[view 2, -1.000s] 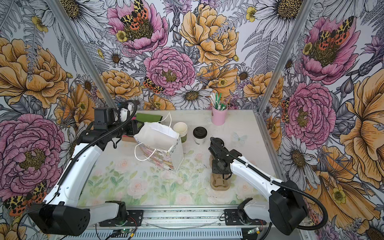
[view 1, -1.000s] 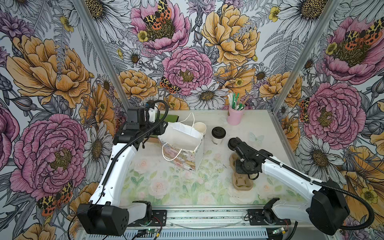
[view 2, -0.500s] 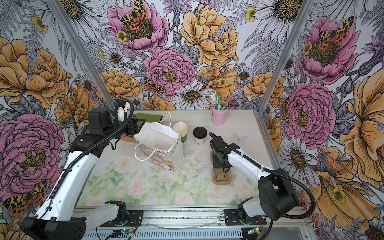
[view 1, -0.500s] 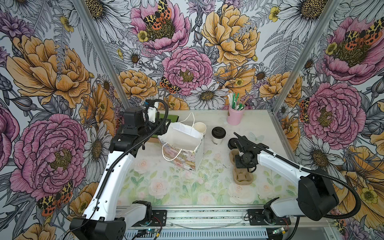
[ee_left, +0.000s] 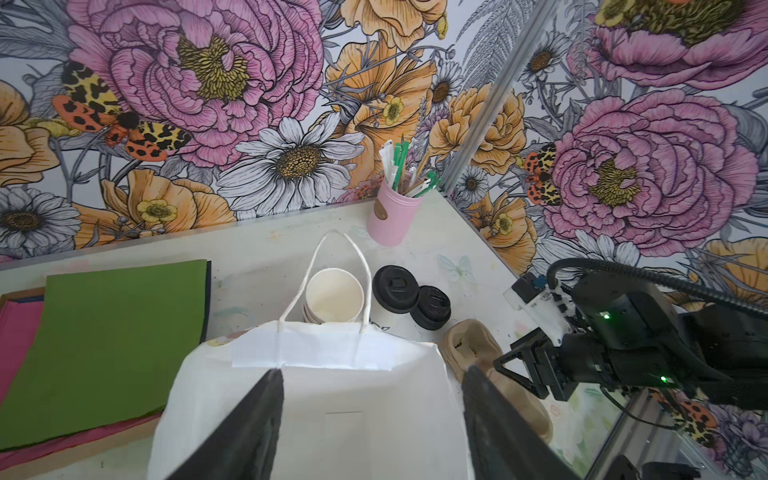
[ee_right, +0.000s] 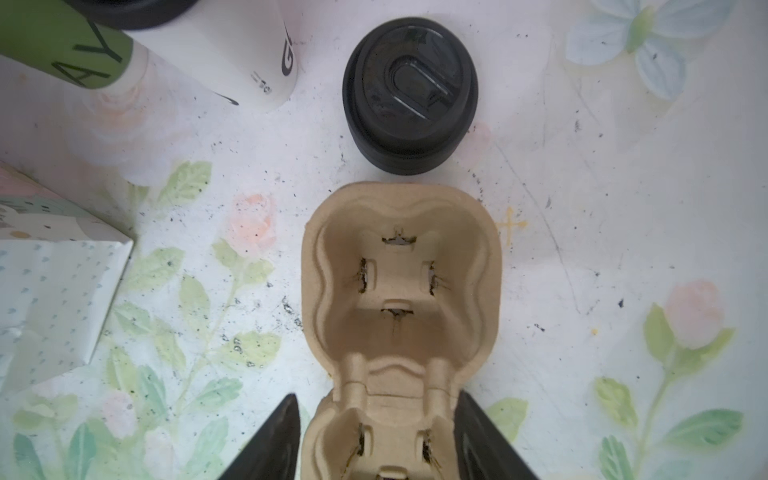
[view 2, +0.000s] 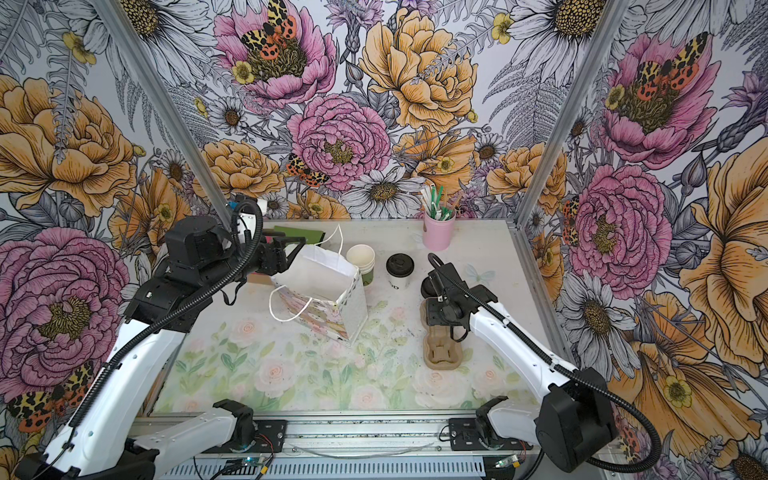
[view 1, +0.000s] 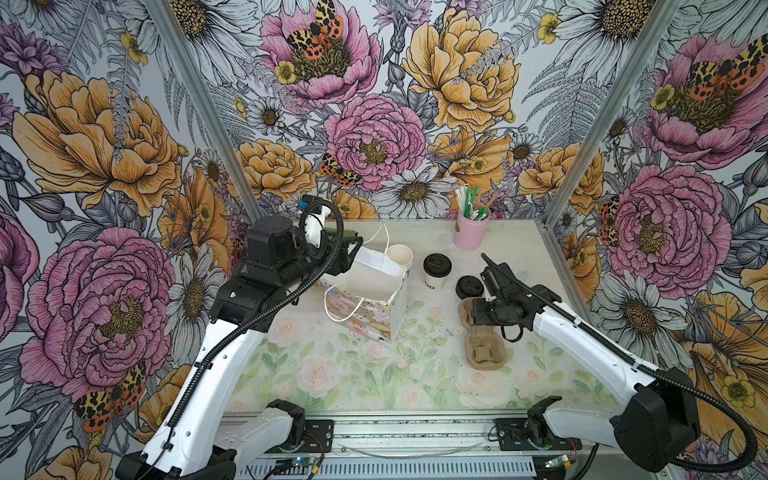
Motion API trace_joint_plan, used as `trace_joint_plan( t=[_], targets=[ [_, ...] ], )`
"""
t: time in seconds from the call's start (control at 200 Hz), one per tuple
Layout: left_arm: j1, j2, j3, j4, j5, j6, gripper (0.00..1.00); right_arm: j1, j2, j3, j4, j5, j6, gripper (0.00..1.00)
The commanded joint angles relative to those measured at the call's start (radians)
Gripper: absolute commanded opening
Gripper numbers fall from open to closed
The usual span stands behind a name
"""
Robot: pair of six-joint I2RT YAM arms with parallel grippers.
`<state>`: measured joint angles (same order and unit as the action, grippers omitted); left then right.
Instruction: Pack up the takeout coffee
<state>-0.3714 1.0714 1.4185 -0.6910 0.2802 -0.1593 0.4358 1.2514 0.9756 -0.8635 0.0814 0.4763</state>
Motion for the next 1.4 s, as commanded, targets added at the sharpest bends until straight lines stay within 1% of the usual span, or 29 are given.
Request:
trace_joint_plan(
  t=[0.0,0.11,0.17,0.25,0.325,0.465,0.62,0.775,0.855,0.991,1.096,1.171,1.396],
  targets=[
    [-0.101,0.027,0.041,0.022,-0.031,-0.060,0.69,0.019,0.014,0.041,-0.013,0.006,-0.015,0.55],
    [-0.224,0.087,0.064,0.023,-0.047,-0.089,0.70,0.043,0.080,0.061,-0.009,-0.012,-0.037,0.51],
    [-0.275,0.122,0.073,0.022,-0.057,-0.101,0.70,0.054,0.115,0.070,0.001,-0.029,-0.042,0.50],
    [-0.325,0.157,0.073,0.025,-0.067,-0.114,0.70,0.058,0.157,0.075,0.019,-0.045,-0.039,0.49],
    [-0.351,0.175,0.056,0.042,-0.074,-0.121,0.70,0.058,0.188,0.078,0.031,-0.037,-0.029,0.47],
    [-0.355,0.174,0.009,0.079,-0.079,-0.136,0.70,0.058,0.251,0.086,0.042,-0.022,-0.013,0.44],
    [-0.354,0.168,-0.013,0.094,-0.087,-0.135,0.70,0.060,0.293,0.096,0.052,-0.003,-0.012,0.37],
    [-0.354,0.174,-0.023,0.096,-0.087,-0.133,0.70,0.060,0.313,0.101,0.064,-0.021,-0.016,0.35],
    [-0.354,0.176,-0.028,0.100,-0.090,-0.131,0.70,0.060,0.324,0.101,0.065,-0.023,-0.017,0.28],
    [-0.355,0.180,-0.033,0.105,-0.087,-0.131,0.70,0.060,0.334,0.097,0.067,-0.032,-0.024,0.25],
    [-0.354,0.182,-0.033,0.105,-0.091,-0.127,0.70,0.060,0.334,0.098,0.067,-0.032,-0.023,0.17],
    [-0.354,0.183,-0.033,0.105,-0.093,-0.127,0.70,0.060,0.323,0.098,0.067,-0.037,-0.022,0.16],
    [-0.356,0.191,-0.028,0.111,-0.090,-0.131,0.70,0.056,0.257,0.091,0.066,-0.049,-0.030,0.16]
  ],
)
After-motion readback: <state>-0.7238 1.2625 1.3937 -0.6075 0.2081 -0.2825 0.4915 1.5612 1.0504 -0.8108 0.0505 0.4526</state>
